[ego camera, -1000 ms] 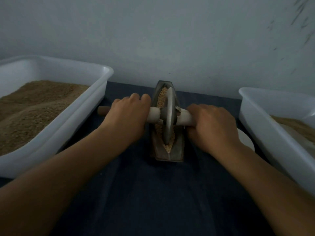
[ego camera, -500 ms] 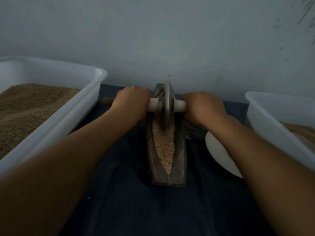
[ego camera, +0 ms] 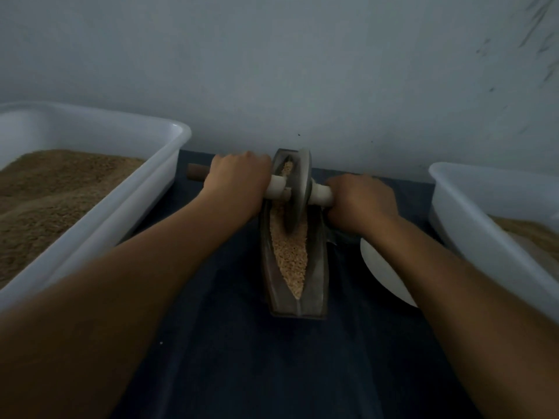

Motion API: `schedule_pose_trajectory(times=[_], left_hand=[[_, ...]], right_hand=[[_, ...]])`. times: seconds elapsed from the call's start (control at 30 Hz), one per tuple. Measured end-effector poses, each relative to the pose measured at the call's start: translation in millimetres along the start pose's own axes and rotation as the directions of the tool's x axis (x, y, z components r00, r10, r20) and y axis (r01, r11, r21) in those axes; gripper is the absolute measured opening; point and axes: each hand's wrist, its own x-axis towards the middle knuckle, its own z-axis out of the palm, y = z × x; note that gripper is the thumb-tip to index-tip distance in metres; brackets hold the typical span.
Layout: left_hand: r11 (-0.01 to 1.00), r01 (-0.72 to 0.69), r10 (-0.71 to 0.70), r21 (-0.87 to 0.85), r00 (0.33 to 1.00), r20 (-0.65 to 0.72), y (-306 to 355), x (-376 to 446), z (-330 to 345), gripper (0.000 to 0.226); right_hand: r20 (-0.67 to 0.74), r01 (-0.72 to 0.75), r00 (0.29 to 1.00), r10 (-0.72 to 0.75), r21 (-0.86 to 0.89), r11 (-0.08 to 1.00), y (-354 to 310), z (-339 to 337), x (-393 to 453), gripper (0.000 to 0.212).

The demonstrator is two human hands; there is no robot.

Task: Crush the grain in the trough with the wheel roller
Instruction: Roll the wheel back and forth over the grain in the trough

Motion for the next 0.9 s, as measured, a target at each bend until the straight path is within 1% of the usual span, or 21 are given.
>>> schedule_pose_trajectory(times=[0.13, 0.23, 0.43, 0.5, 0.57, 0.73, 0.8, 0.9], left_hand=[[1.0, -0.012, 0.013, 0.016, 0.999, -0.049, 6.6, -26.7, -4.0, 0.045], [1.0, -0.018, 0.018, -0.004, 0.999, -0.051, 8.3, -46.6, -8.7, 0.046], [0.998, -0.055, 0.053, -0.021, 0.993, -0.105, 6.4, -77.1, -15.3, 0.047], [0.998, -0.054, 0.05, -0.029, 0.991, -0.123, 5.0, -82.9, -15.3, 0.051], [0.998, -0.052, 0.046, -0.043, 0.991, -0.125, 3.2, -85.9, -13.7, 0.056], [0.999, -0.016, 0.014, -0.038, 0.998, -0.068, 1.8, -72.7, -6.0, 0.052], [1.0, 0.005, -0.006, -0.01, 0.998, -0.056, 2.4, -60.8, -2.6, 0.046], [0.999, 0.012, -0.009, 0.04, 0.997, -0.077, 4.3, -38.7, 1.6, 0.037]], right_hand=[[-0.086, 0.028, 0.996, -0.025, 0.023, 0.999, -1.9, -3.0, -33.0, 0.022], [-0.117, 0.063, 0.991, -0.058, 0.039, 0.997, -7.0, -12.7, -53.2, 0.022], [-0.198, 0.111, 0.974, -0.112, -0.016, 0.994, -13.8, -31.8, -86.2, 0.017], [-0.235, 0.134, 0.963, -0.131, -0.007, 0.991, -15.5, -35.7, -90.5, 0.017], [-0.264, 0.147, 0.953, -0.151, -0.034, 0.989, -18.0, -37.2, -90.4, 0.018], [-0.254, 0.151, 0.95, -0.179, -0.125, 0.981, -19.0, -29.1, -74.3, 0.018], [-0.239, 0.157, 0.954, -0.183, -0.125, 0.98, -16.3, -21.8, -62.6, 0.019], [-0.182, 0.128, 0.973, -0.145, -0.102, 0.987, -11.1, -10.8, -41.1, 0.023]])
